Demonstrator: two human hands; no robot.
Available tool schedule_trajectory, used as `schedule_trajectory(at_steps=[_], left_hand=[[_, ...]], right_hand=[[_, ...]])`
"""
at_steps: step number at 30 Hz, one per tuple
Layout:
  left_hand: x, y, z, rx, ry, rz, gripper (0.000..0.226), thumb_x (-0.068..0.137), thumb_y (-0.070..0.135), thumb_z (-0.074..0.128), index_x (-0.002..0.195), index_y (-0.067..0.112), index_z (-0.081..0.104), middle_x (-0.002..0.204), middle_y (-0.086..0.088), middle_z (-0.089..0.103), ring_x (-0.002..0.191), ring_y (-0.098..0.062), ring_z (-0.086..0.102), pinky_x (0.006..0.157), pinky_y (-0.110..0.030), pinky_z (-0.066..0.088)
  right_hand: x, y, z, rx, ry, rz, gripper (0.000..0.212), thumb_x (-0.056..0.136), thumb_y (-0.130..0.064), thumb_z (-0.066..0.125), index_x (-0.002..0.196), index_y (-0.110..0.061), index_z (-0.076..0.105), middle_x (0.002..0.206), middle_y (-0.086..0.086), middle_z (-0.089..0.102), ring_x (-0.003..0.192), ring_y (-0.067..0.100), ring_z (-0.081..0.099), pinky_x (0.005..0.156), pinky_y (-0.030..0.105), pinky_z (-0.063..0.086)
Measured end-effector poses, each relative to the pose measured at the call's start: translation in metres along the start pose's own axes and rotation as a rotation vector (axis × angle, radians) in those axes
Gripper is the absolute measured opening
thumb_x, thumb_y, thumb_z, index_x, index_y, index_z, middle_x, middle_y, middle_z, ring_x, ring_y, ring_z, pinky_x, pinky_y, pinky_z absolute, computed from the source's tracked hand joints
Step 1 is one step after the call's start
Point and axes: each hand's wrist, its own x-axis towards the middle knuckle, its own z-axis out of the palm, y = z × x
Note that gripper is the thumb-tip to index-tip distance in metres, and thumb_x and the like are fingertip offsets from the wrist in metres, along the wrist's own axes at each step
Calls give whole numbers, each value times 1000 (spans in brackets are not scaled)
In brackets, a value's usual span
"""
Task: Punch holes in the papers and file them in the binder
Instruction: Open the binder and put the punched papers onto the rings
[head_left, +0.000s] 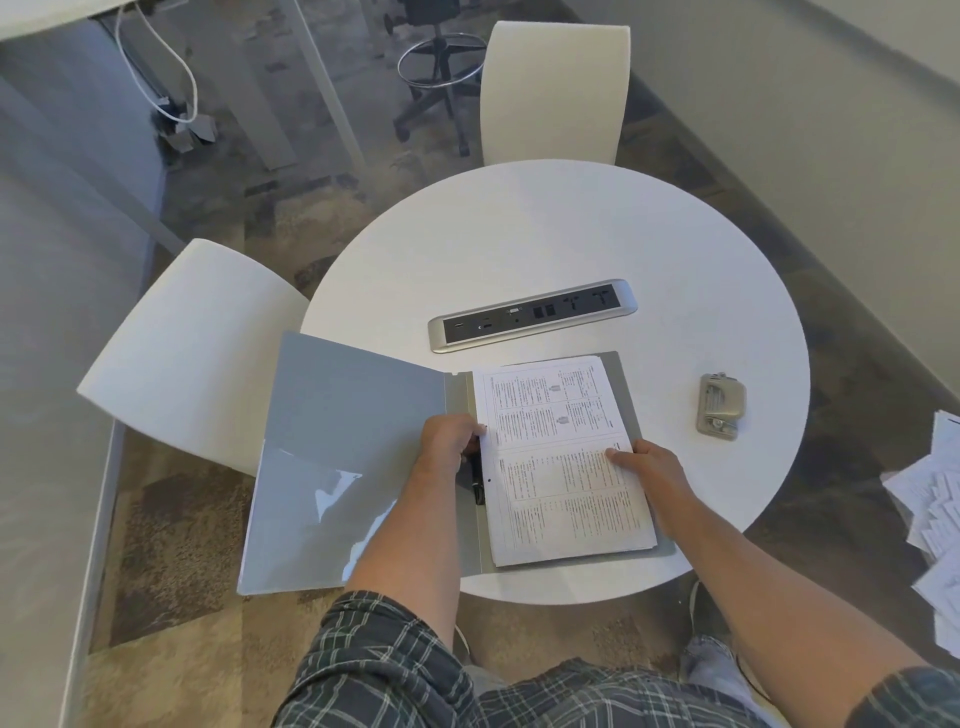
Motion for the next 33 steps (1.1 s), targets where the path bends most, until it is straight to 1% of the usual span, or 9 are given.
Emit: schedule_trajectory(at_steps=[7, 12, 17, 22, 24, 27, 29, 31, 33], left_hand=[[-4, -2, 2, 27, -5, 15, 15, 84, 7, 76, 96, 2, 70, 98, -13, 76, 93, -29, 74, 47, -27, 41], [-4, -6, 1, 42, 16, 94, 13, 81, 4, 76, 93, 4, 73, 100, -13, 76, 94, -27, 73, 52, -26, 41], [1, -22, 3, 80, 37, 260, 21, 73, 8, 81, 87, 12, 66, 98, -9, 76, 86, -25, 73, 74, -38, 61], [-15, -26, 4, 230, 157, 373, 35, 78, 17, 84, 93, 16, 53, 91, -1, 65, 74, -16, 61, 55, -29, 44], [-19, -26, 3, 327, 182, 384, 36, 77, 22, 85, 92, 16, 52, 89, 0, 64, 73, -16, 60, 56, -31, 47], [-21, -28, -1, 457, 141, 374, 32, 74, 30, 88, 77, 14, 59, 82, -3, 70, 69, -18, 63, 66, -36, 57], [-24, -31, -6, 534, 63, 349, 36, 73, 34, 89, 73, 11, 62, 75, -4, 68, 63, -17, 60, 57, -32, 51], [-27, -35, -10, 593, -43, 299, 36, 74, 34, 89, 80, 4, 69, 76, -5, 68, 67, -18, 61, 56, -28, 45], [-28, -41, -13, 600, -109, 257, 33, 77, 27, 88, 92, 0, 75, 90, -11, 74, 81, -24, 69, 68, -33, 54]], right_hand=[[-2, 1, -1, -61, 29, -9, 21, 99, -29, 65, 101, -8, 66, 91, 2, 79, 77, 23, 78, 61, 32, 57], [0, 1, 2, -158, 60, -16, 19, 101, -31, 59, 100, -12, 60, 97, 3, 75, 84, 26, 74, 64, 34, 55], [3, 5, -1, -148, 31, -52, 19, 96, -26, 69, 106, -11, 62, 99, 1, 76, 82, 21, 76, 60, 29, 55], [4, 9, -2, -158, 17, -81, 21, 93, -23, 73, 108, -13, 62, 100, -4, 75, 82, 16, 75, 58, 26, 54], [5, 10, -2, -148, 16, -84, 21, 93, -22, 73, 108, -12, 62, 100, -4, 75, 82, 17, 75, 58, 27, 54], [7, 11, -2, -147, 7, -86, 23, 93, -23, 74, 109, -11, 62, 101, -3, 75, 83, 18, 75, 59, 27, 54], [8, 12, -2, -152, 3, -85, 25, 93, -25, 74, 110, -12, 62, 102, -2, 75, 84, 19, 75, 60, 29, 55], [8, 12, -2, -159, 0, -87, 25, 93, -26, 73, 110, -12, 62, 102, -2, 75, 84, 20, 75, 60, 29, 55], [8, 13, -3, -160, -2, -85, 24, 93, -27, 73, 110, -12, 62, 103, -3, 75, 83, 19, 75, 60, 29, 54]])
